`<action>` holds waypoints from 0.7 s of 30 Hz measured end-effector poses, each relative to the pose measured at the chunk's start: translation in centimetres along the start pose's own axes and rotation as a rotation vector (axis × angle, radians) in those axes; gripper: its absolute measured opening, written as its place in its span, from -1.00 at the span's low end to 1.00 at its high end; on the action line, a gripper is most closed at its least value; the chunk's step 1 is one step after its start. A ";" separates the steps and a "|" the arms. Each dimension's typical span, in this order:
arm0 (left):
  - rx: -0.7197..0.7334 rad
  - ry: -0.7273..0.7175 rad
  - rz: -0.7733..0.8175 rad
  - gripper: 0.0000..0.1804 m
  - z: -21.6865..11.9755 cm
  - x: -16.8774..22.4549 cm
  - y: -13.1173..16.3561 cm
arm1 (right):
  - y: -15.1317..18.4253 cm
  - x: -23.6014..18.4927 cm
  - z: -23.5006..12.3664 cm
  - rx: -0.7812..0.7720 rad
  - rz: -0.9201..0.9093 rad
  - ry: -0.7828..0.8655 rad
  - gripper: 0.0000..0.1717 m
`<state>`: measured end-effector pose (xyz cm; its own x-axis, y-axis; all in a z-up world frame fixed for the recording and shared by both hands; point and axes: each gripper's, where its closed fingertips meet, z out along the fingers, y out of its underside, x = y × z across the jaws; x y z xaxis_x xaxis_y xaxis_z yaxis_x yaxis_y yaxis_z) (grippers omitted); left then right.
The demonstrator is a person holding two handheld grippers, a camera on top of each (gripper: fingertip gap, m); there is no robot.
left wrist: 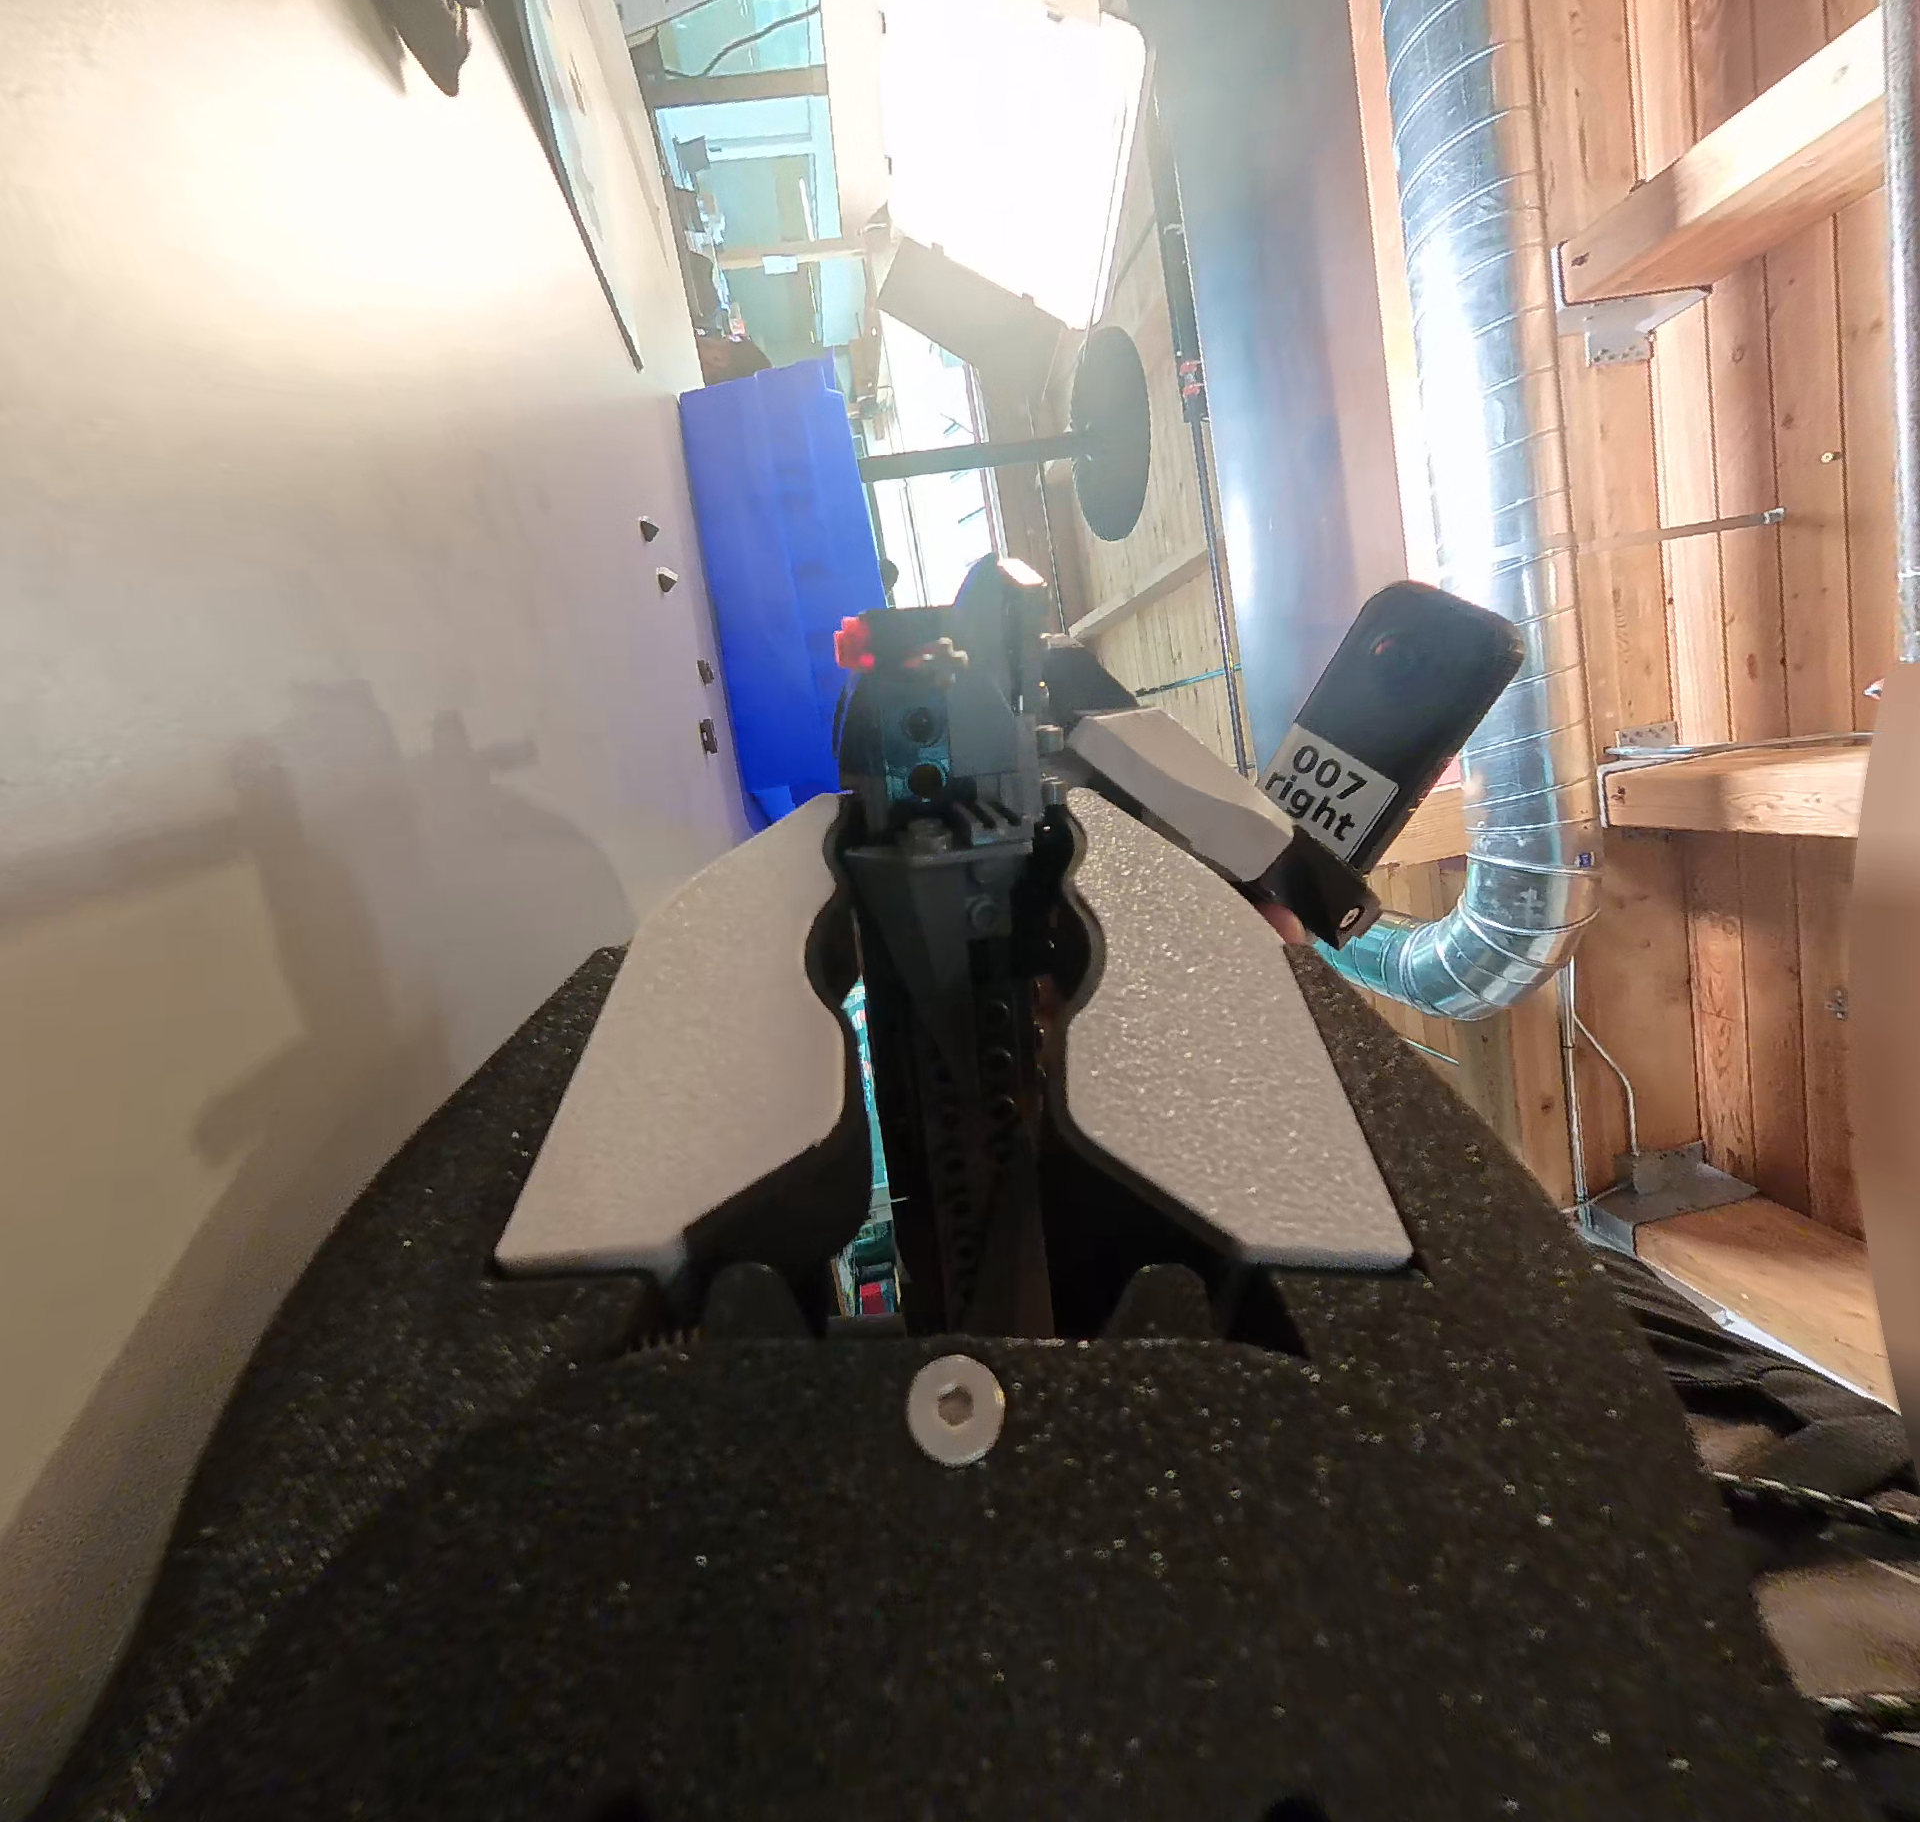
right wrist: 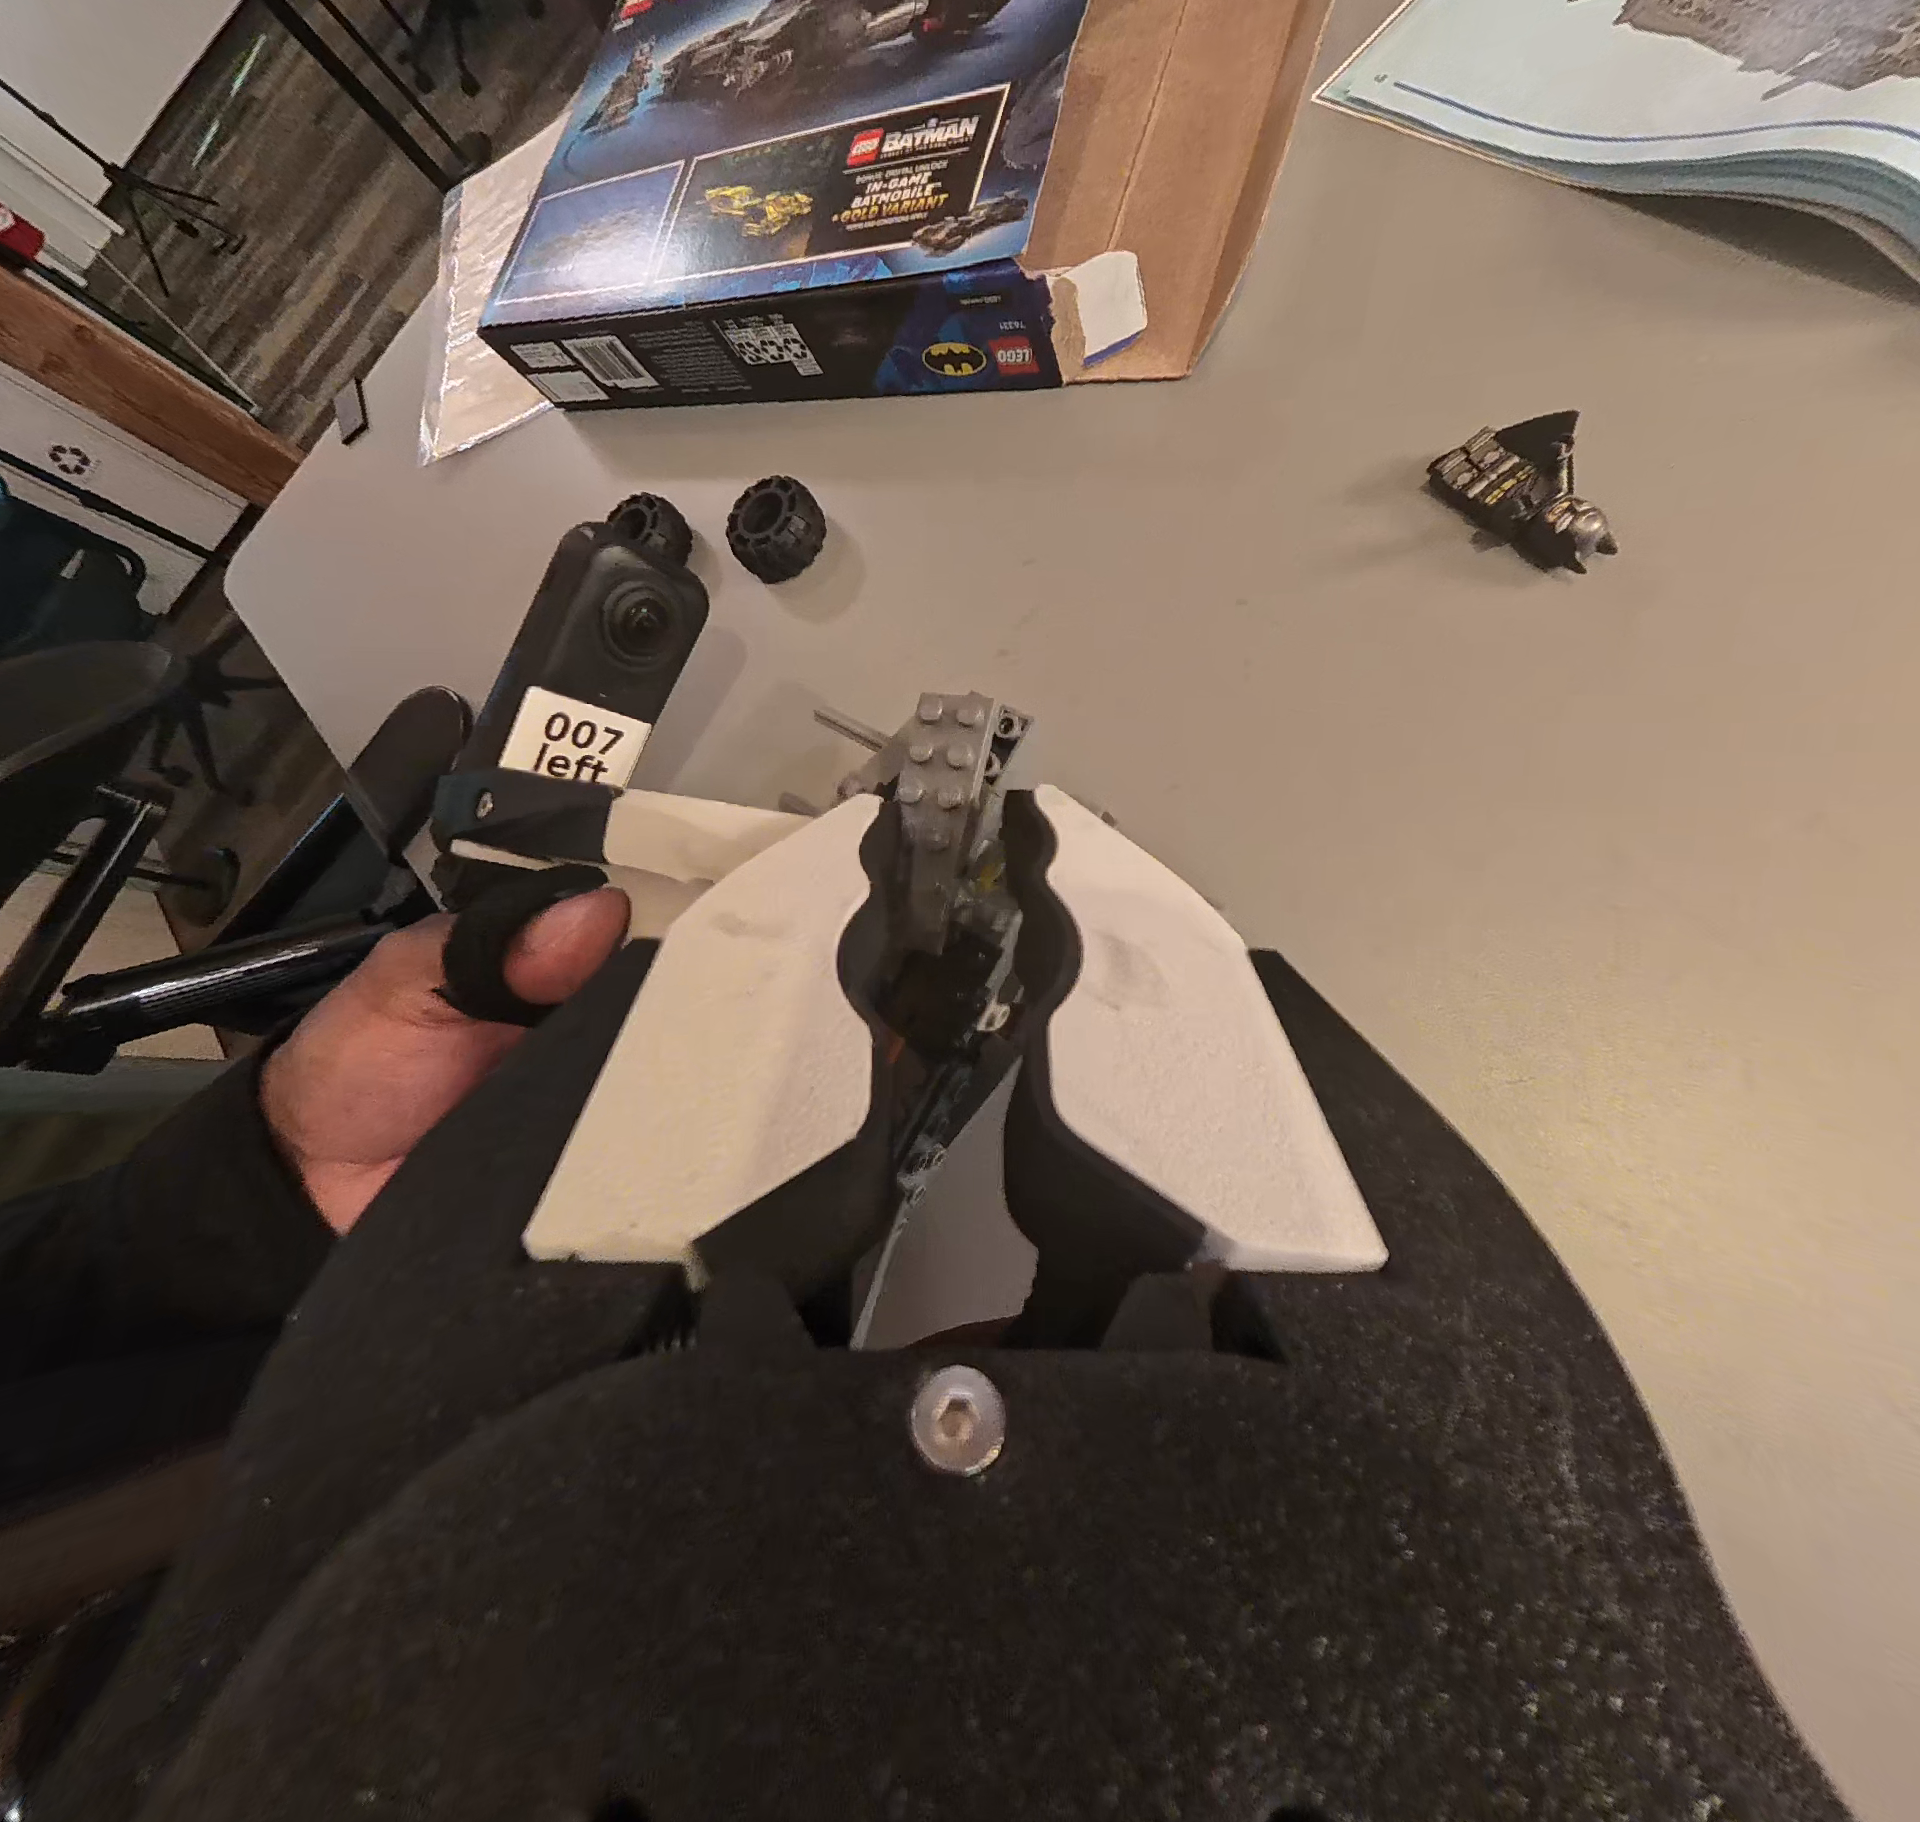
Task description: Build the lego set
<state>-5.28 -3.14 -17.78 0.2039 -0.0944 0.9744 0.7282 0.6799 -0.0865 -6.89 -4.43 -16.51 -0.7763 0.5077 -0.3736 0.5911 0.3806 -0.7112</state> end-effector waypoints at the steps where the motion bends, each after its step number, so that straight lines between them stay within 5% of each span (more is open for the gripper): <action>1: -0.003 0.002 -0.002 -0.62 0.0 0.0 0.0 | -0.1 0.0 -0.2 0.011 -0.007 -0.007 -0.76; 12: -0.067 0.033 -0.045 -0.62 1.1 0.9 -0.4 | -4.3 5.0 -3.5 0.112 -0.347 -0.066 -0.60; 21: -0.202 0.063 -0.049 -0.61 6.3 1.5 -4.3 | -10.9 11.3 -1.8 0.377 -0.248 -0.166 -0.55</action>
<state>-12.17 -1.65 -14.61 0.2015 -0.1732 0.9641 0.8530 0.5148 -0.0858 -21.74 -1.42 -11.92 -0.9264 0.2951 -0.2339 0.2871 0.1518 -0.9458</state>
